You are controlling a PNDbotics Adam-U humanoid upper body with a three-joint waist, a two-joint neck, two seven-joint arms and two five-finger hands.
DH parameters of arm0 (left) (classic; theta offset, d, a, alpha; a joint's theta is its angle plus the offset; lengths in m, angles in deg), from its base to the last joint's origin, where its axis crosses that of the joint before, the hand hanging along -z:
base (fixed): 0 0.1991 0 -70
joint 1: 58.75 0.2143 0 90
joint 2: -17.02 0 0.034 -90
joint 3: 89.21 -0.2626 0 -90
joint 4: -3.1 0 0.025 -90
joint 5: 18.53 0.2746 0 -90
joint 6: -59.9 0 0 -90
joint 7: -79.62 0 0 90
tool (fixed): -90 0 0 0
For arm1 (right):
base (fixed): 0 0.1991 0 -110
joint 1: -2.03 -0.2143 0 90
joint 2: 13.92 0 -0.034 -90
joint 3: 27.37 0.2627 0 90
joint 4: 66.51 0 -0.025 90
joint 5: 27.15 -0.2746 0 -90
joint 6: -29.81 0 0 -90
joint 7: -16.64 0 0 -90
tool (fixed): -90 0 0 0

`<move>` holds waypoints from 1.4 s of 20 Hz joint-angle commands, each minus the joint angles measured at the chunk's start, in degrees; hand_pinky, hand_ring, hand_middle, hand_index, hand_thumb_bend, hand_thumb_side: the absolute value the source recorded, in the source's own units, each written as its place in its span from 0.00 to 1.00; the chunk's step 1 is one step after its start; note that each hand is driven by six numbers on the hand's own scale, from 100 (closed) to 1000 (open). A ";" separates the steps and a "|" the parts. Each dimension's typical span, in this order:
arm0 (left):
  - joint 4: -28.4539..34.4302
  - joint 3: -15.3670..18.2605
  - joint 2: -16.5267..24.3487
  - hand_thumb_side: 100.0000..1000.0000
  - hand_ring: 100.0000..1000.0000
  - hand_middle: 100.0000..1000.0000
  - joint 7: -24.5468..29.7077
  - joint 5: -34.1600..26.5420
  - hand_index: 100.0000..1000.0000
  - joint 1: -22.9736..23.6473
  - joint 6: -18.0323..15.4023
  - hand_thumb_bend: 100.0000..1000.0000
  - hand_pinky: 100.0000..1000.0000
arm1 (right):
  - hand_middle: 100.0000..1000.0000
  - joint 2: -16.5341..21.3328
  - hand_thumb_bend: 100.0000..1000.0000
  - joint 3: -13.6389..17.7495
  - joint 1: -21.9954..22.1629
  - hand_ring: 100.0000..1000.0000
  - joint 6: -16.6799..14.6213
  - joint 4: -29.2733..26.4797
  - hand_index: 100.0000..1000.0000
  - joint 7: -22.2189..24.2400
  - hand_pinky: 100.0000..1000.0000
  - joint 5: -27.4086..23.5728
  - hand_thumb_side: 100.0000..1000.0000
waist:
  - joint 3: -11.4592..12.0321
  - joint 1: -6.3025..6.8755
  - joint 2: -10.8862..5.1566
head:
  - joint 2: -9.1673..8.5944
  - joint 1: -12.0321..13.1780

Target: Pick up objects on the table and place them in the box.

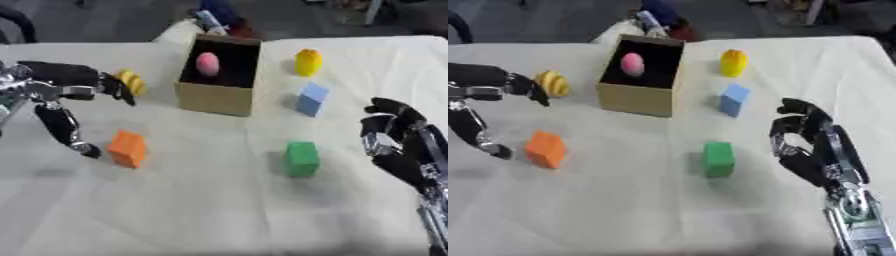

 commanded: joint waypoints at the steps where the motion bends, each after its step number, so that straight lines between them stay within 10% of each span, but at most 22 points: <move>1: -0.84 -0.22 -0.26 0.17 0.84 0.85 2.92 1.01 0.89 -0.95 -2.45 0.66 0.85 | 0.67 1.04 0.00 0.07 -0.41 0.65 -0.15 -0.49 0.79 0.10 0.67 -0.31 0.08 | -0.12 0.94 -1.48 | 0.26 -0.38; 13: -4.46 -1.71 -2.43 0.17 0.83 0.84 4.82 2.64 0.88 -0.84 -3.41 0.65 0.83 | 0.67 0.92 0.00 0.08 -0.38 0.65 -0.11 -0.41 0.79 0.02 0.67 -0.30 0.08 | -0.22 1.04 -1.38 | 0.26 -0.13; 28: -13.86 0.39 -7.48 0.14 0.70 0.68 -5.09 9.54 0.77 -1.10 -1.09 0.50 0.75 | 0.67 0.63 0.00 0.11 -0.35 0.65 -0.02 -0.34 0.79 -0.09 0.66 -0.34 0.09 | -0.15 0.69 -1.21 | 0.26 -0.49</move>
